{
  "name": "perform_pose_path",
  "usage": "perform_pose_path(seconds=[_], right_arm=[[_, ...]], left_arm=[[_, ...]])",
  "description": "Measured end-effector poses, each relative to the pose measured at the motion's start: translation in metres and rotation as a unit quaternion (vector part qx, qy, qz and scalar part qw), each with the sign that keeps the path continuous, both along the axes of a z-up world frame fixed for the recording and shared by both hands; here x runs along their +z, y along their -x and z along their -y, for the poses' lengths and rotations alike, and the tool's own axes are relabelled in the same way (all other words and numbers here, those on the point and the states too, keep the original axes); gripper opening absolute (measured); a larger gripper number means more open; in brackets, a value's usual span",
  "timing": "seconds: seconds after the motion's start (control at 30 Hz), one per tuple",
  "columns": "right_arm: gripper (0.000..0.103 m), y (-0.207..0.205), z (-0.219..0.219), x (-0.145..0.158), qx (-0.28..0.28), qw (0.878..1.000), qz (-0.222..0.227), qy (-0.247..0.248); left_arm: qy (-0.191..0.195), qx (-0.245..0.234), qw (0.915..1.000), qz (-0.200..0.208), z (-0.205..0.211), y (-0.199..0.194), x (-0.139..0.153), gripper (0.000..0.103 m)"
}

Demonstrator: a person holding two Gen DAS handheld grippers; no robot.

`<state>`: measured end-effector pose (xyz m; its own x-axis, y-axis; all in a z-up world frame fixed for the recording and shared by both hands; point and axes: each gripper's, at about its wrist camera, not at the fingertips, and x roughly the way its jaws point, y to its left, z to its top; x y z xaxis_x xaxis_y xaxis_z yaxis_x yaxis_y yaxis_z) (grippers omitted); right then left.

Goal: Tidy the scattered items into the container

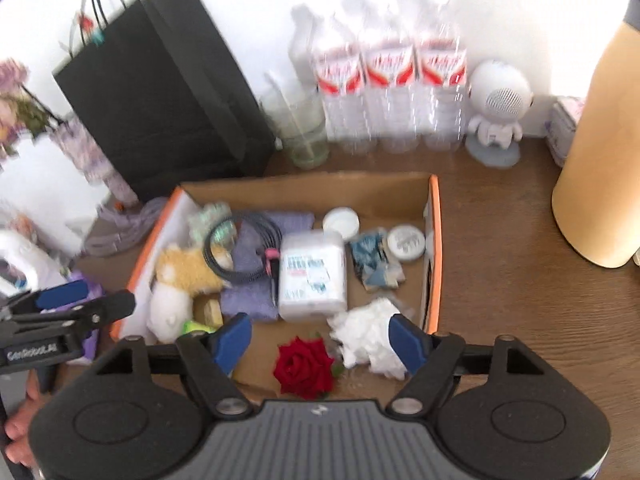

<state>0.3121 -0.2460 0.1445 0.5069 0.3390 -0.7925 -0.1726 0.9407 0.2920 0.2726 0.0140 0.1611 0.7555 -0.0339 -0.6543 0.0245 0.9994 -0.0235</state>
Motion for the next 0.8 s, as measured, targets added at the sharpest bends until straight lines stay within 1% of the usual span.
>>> perform_pose_path(seconds=[0.03,0.07,0.1,0.13,0.17,0.2,0.23,0.3,0.4,0.53,0.6,0.63,0.67,0.73,0.8], right_arm=[[0.075,0.01,-0.001,0.001,-0.013,0.999,0.037,0.007],[0.075,0.023,-0.005,0.003,-0.024,0.995,0.091,0.021],[0.075,0.042,-0.009,0.004,-0.035,0.986,0.159,0.031],[0.076,0.063,-0.012,0.003,-0.042,0.972,0.229,0.03],[0.078,0.08,-0.015,-0.001,-0.037,0.958,0.283,0.019],[0.084,0.093,-0.016,-0.005,-0.029,0.948,0.318,0.006],[0.085,0.102,-0.017,-0.008,-0.024,0.942,0.335,-0.003],[0.085,0.106,-0.02,-0.012,-0.026,0.939,0.342,-0.003],[0.085,0.104,-0.025,-0.012,-0.034,0.94,0.341,0.012],[0.085,0.111,-0.025,-0.012,-0.041,0.94,0.34,0.014],[0.085,0.126,-0.022,-0.009,-0.048,0.942,0.333,0.02],[0.086,0.138,-0.019,-0.009,-0.056,0.943,0.327,0.018],[0.086,0.154,-0.013,-0.01,-0.059,0.944,0.324,0.012],[0.089,0.191,-0.006,-0.017,-0.055,0.946,0.32,0.002],[0.089,0.229,-0.001,-0.028,-0.051,0.946,0.321,0.007]], left_arm=[[-0.011,0.009,0.9985,0.053,0.002,0.014,0.0,0.1],[-0.019,0.016,0.9936,0.11,0.004,0.029,-0.004,0.102],[-0.022,0.028,0.9858,0.164,0.005,0.045,-0.009,0.103],[-0.022,0.036,0.9779,0.205,0.007,0.059,-0.014,0.103],[-0.017,0.037,0.9712,0.235,0.008,0.07,-0.02,0.103],[-0.014,0.034,0.9678,0.249,0.009,0.077,-0.024,0.103],[-0.011,0.033,0.9672,0.252,0.011,0.081,-0.026,0.103],[-0.012,0.024,0.9699,0.242,0.015,0.082,-0.027,0.103],[-0.02,0.021,0.9695,0.243,0.019,0.083,-0.023,0.103],[-0.024,0.018,0.971,0.237,0.016,0.093,-0.023,0.103],[-0.037,0.022,0.9777,0.205,0.016,0.112,-0.022,0.103],[-0.036,0.016,0.9806,0.192,0.016,0.127,-0.022,0.103],[-0.024,0.001,0.9816,0.189,0.014,0.144,-0.024,0.103],[0.012,-0.016,0.9796,0.2,0.012,0.187,-0.028,0.103],[0.03,-0.016,0.9758,0.216,0.009,0.227,-0.037,0.103]])
